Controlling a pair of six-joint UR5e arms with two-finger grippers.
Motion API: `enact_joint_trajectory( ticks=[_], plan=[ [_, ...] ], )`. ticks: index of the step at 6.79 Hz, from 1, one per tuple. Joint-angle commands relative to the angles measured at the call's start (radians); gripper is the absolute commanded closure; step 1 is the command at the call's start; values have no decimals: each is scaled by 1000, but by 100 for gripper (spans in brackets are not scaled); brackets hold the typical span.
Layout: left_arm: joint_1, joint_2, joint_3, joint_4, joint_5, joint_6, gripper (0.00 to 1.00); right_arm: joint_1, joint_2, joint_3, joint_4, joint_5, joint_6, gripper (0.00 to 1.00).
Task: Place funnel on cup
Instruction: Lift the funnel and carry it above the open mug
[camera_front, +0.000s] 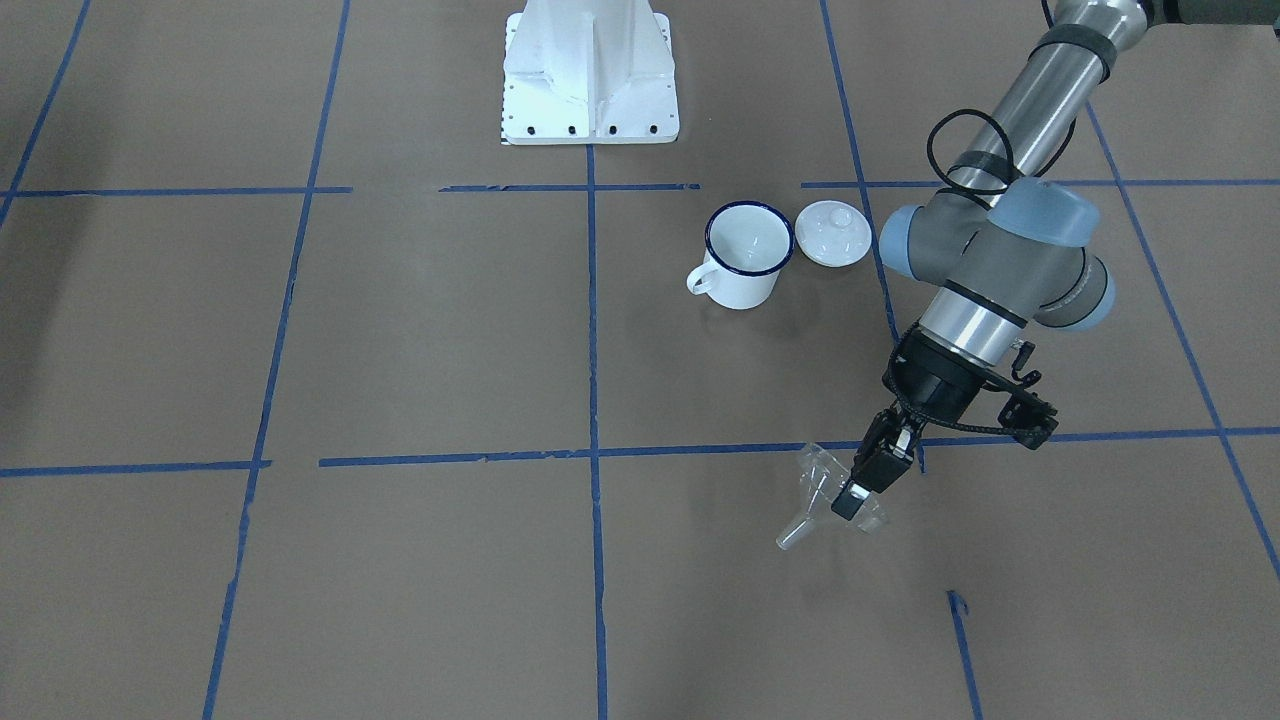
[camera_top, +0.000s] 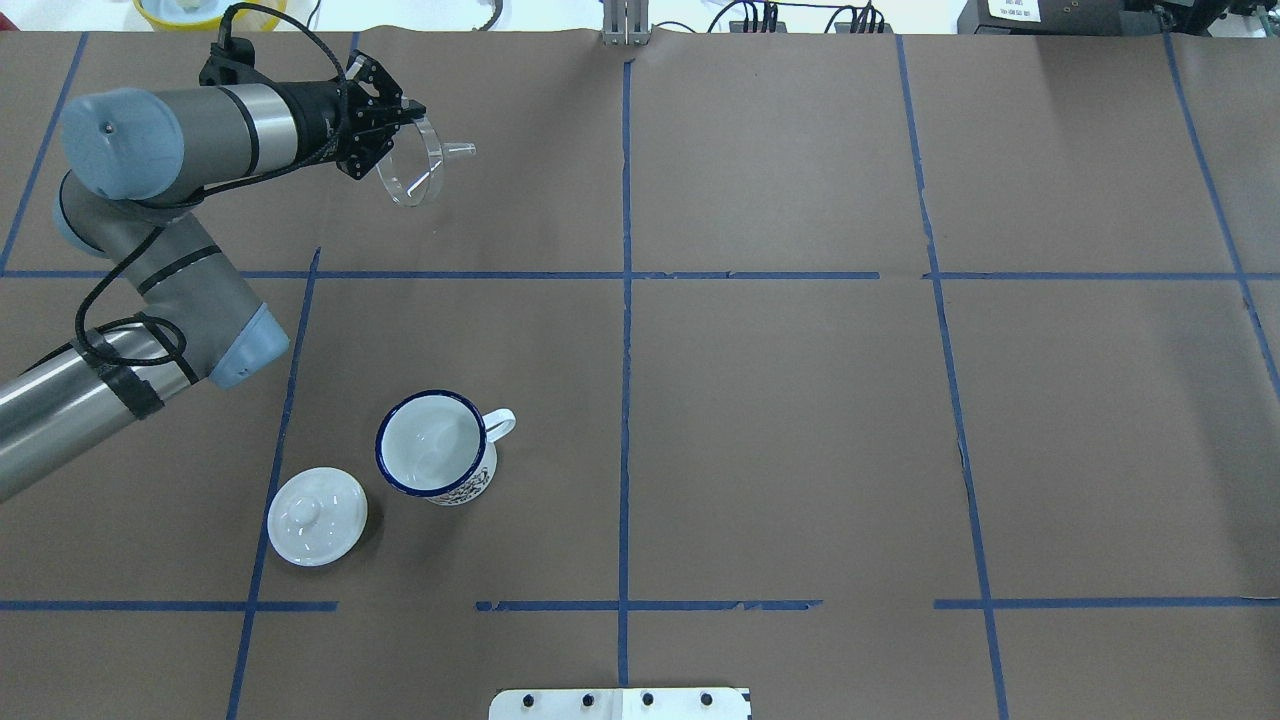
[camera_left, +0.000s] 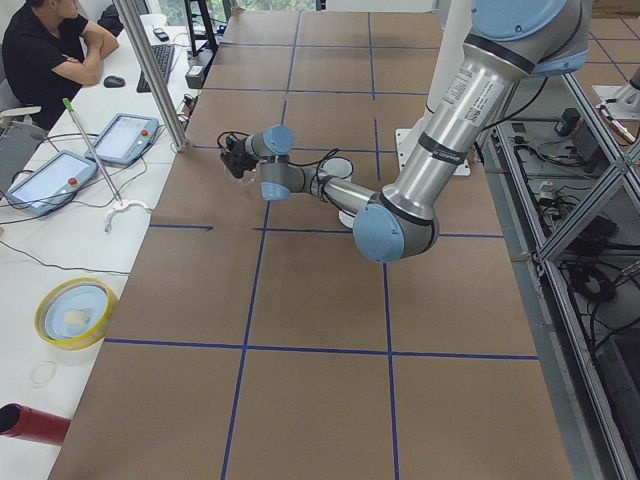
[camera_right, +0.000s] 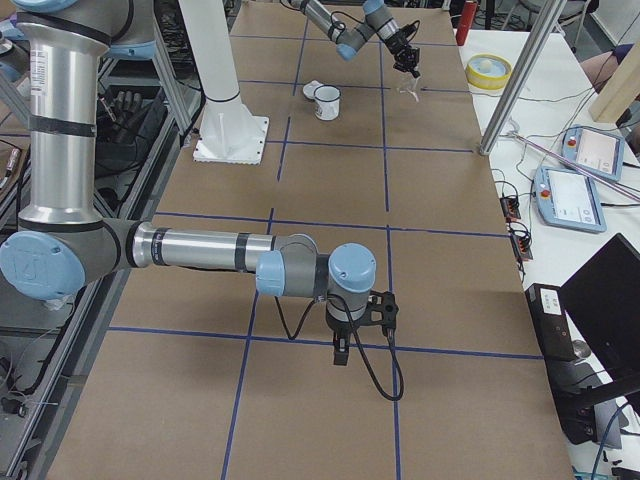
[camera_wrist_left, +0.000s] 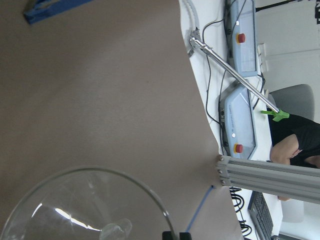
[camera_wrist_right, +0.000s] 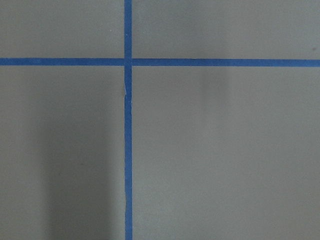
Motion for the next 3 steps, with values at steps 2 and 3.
enact_joint_trajectory(
  ticks=[2,3],
  plan=[
    [1,-7,-430,813,-137,134,100,0,0,1,0,0,0,0],
    [4,-26,-559,1079,-165,139,100,0,0,1,0,0,0,0]
  ],
)
